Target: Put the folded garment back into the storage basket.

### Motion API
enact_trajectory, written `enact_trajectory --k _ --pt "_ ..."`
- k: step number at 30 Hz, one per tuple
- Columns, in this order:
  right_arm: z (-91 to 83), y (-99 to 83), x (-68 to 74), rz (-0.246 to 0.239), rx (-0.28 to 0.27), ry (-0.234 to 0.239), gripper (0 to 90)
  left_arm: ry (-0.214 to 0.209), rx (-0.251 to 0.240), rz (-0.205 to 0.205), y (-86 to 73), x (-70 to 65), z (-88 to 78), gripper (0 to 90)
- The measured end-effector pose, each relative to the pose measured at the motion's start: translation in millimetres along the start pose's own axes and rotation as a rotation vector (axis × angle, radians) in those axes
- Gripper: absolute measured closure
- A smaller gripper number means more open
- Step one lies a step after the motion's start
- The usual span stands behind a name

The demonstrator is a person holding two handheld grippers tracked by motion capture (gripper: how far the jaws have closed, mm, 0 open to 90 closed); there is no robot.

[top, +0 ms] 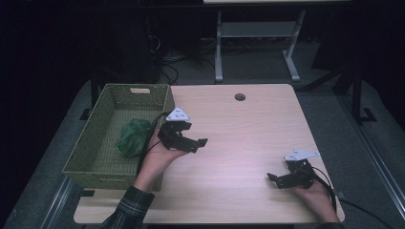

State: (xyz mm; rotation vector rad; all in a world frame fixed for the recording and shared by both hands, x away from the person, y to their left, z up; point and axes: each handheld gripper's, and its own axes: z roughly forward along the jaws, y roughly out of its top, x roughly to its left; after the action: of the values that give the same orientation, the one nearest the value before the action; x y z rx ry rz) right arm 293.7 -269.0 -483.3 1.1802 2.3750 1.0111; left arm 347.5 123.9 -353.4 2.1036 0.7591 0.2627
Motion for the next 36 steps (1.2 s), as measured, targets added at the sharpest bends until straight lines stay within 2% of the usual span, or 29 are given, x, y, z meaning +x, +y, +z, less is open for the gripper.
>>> enact_trajectory --k 10,12,21,25,31,36 --pt "0.0 -0.1 -0.1 -0.003 -0.001 0.002 2.9 -0.009 0.015 0.048 -15.7 -19.9 37.2 13.8" --pt "0.0 -0.1 0.0 -0.003 0.0 0.003 2.9 -0.009 0.02 0.044 -19.9 -21.7 43.4 13.8" --pt "0.0 -0.1 0.0 -0.002 0.0 0.003 2.9 -0.007 0.056 0.065 -42.6 -24.3 67.4 13.8" --pt "0.0 -0.1 0.1 -0.002 0.0 0.004 2.9 -0.01 0.056 0.05 -53.3 -22.7 76.5 13.8" --pt "-0.1 -0.1 -0.1 -0.005 0.001 0.003 2.9 0.0 0.091 0.058 -68.6 -22.8 91.3 13.8" --pt "-0.1 -0.1 0.0 -0.003 0.002 0.004 2.9 0.018 0.11 0.068 -74.4 -22.9 100.0 13.8"
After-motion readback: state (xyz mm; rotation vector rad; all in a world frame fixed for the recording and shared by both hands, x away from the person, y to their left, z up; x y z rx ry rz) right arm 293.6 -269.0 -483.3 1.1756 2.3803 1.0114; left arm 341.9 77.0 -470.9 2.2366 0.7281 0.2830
